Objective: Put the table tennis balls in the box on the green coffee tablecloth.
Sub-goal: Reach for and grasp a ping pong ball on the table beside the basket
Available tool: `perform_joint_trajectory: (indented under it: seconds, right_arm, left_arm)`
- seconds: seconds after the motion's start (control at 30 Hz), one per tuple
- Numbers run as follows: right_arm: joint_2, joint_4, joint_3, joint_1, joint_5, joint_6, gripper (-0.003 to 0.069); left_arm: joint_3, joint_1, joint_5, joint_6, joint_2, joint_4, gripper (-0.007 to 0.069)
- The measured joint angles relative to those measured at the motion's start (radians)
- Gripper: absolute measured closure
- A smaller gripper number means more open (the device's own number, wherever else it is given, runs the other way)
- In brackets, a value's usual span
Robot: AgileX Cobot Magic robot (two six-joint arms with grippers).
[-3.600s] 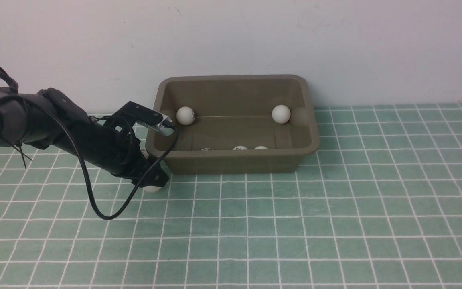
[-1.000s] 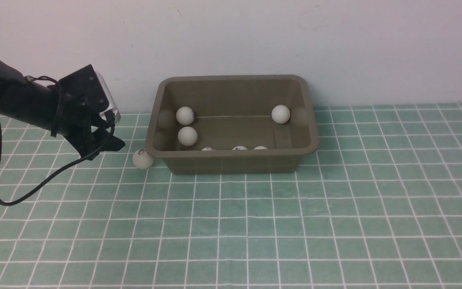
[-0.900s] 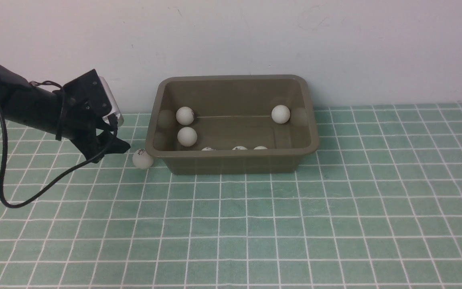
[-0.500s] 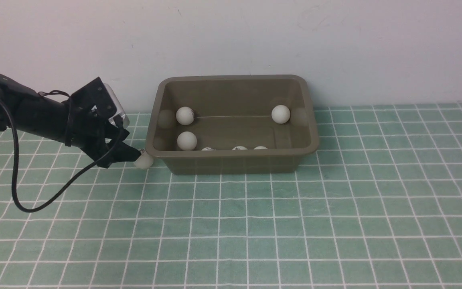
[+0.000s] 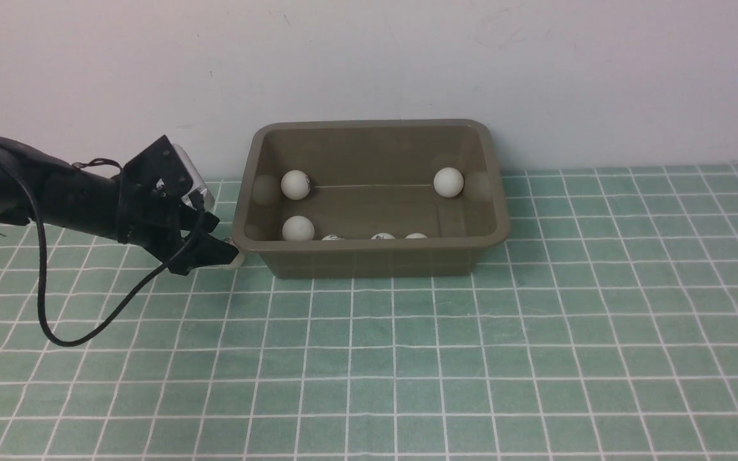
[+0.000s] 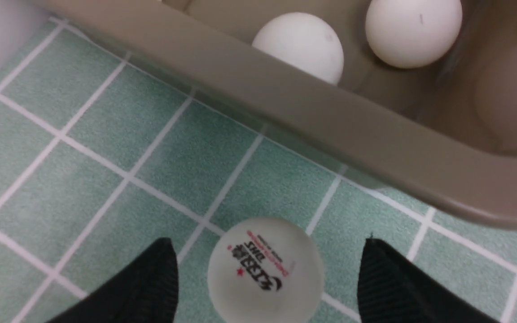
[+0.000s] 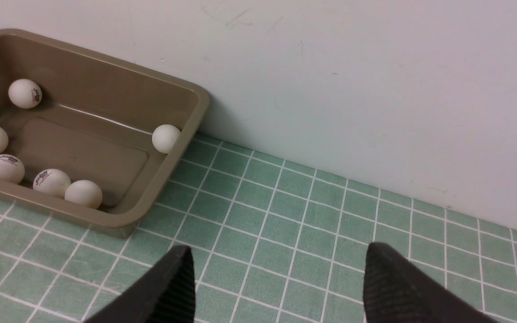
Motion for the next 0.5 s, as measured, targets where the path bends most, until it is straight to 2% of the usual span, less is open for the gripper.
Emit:
perform_joint_trajectory:
  seconds: [0.2, 0.5]
  right_arm:
    - [0.000, 0.000, 0.000, 0.000, 0.000, 0.000, 0.0198]
    - [0.000, 0.000, 0.000, 0.000, 0.000, 0.000, 0.0198]
  left_arm:
    - [0.000, 0.000, -0.008, 0.066, 0.025, -0.056, 0.0142]
    - [0.000, -0.001, -0.036, 0.083, 0.057, -0.066, 0.0144]
